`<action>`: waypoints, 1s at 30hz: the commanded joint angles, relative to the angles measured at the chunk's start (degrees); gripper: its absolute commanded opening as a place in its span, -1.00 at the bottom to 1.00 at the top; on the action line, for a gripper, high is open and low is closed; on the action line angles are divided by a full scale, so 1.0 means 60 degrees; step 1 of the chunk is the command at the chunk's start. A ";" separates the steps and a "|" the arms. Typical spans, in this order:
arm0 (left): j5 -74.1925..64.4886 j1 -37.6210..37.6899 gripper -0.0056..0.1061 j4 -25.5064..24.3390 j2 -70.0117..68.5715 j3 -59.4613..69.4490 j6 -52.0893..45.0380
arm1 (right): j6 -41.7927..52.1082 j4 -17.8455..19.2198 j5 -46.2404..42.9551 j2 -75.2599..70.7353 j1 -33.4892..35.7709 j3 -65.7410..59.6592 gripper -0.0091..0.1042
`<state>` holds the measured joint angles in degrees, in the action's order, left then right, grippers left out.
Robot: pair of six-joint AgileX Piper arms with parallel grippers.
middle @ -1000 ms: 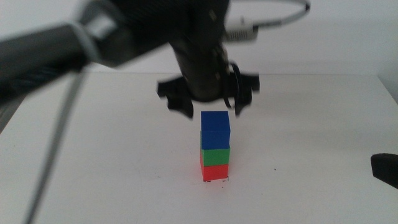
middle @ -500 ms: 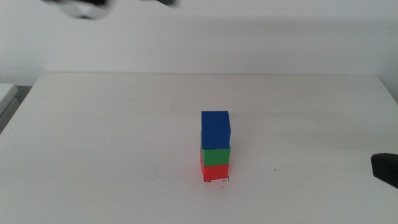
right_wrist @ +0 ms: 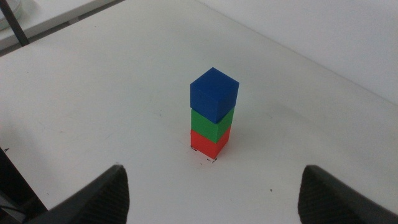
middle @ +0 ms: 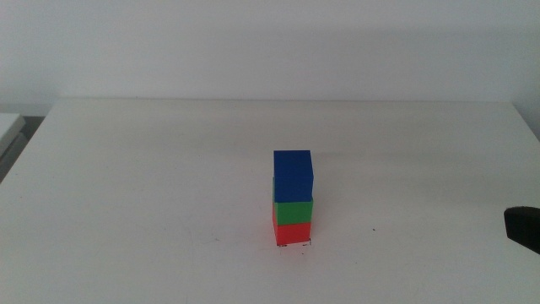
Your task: Stack red cubes first, then green, then blue cubes in a specific spot.
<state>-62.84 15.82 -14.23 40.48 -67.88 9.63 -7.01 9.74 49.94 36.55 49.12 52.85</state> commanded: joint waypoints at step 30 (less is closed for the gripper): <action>0.5003 -0.0728 0.73 0.2670 -0.1820 0.3942 -0.0461 | 0.0067 0.0424 -0.1465 -0.0484 -0.0506 -0.1852 0.80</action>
<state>-37.96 11.53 -1.01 30.77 -47.52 6.85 -7.01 10.81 44.33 35.05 47.14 44.67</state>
